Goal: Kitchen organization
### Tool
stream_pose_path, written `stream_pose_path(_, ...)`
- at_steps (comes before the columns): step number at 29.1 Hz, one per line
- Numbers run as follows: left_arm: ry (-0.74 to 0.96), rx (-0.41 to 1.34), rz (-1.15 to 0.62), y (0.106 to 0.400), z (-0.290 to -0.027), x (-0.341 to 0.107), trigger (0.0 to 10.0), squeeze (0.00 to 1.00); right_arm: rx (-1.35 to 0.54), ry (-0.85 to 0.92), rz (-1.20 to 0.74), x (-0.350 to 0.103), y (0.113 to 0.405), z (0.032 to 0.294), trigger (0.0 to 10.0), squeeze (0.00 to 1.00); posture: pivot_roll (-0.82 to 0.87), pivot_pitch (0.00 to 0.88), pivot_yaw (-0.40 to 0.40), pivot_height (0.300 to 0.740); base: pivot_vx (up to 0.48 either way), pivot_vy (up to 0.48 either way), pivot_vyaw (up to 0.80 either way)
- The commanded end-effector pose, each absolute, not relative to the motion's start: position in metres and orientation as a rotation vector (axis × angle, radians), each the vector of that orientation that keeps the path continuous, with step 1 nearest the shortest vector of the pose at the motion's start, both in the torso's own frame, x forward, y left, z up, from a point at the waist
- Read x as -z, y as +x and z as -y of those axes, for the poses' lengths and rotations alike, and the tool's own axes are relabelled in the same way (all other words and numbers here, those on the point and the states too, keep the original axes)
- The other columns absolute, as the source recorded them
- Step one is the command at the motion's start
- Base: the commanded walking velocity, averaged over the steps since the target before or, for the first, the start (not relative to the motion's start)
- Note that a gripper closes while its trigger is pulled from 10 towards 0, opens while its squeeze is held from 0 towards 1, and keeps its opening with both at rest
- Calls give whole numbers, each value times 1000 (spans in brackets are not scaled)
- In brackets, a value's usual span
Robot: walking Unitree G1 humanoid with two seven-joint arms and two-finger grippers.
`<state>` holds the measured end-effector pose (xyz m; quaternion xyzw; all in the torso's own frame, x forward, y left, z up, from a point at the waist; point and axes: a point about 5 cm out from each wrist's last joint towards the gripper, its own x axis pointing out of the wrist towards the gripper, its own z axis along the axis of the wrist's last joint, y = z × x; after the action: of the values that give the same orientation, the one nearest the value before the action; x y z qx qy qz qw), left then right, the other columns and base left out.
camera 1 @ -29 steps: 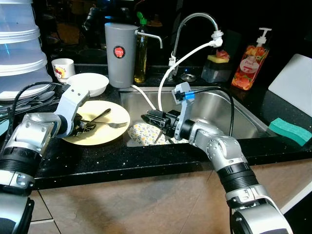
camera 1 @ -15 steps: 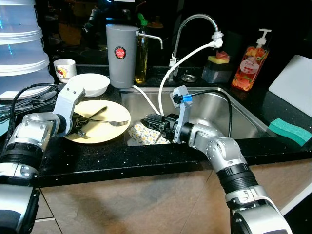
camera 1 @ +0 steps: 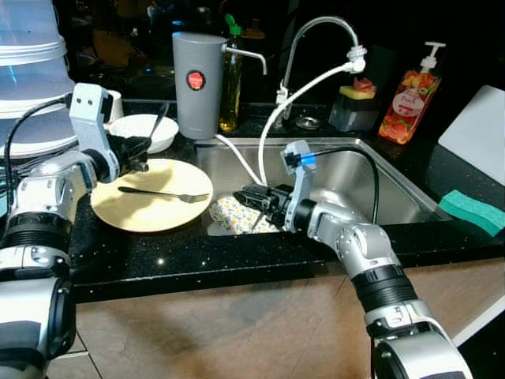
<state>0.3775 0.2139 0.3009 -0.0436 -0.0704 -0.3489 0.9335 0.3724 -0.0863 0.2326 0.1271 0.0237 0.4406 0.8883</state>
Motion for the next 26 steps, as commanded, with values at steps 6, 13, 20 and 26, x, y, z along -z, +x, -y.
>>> stream_pose_path(6,-140,877,160,363,-196,-290,0,0,-923,423,63,-253,371,85,10000,0,106,12,-87,740,0,0,0)
stream_pose_path(13,-188,870,166,353,-188,-278,0,0,-949,601,131,-271,365,73,10000,1000,100,12,-84,740,0,0,0)
stream_pose_path(20,-226,926,170,341,-172,-275,0,0,-937,614,107,-268,365,62,10000,0,100,11,-85,740,0,0,0)
stream_pose_path(26,-257,976,156,332,-154,-270,0,0,-891,652,68,-262,367,56,10000,0,103,10,-85,740,0,0,0)
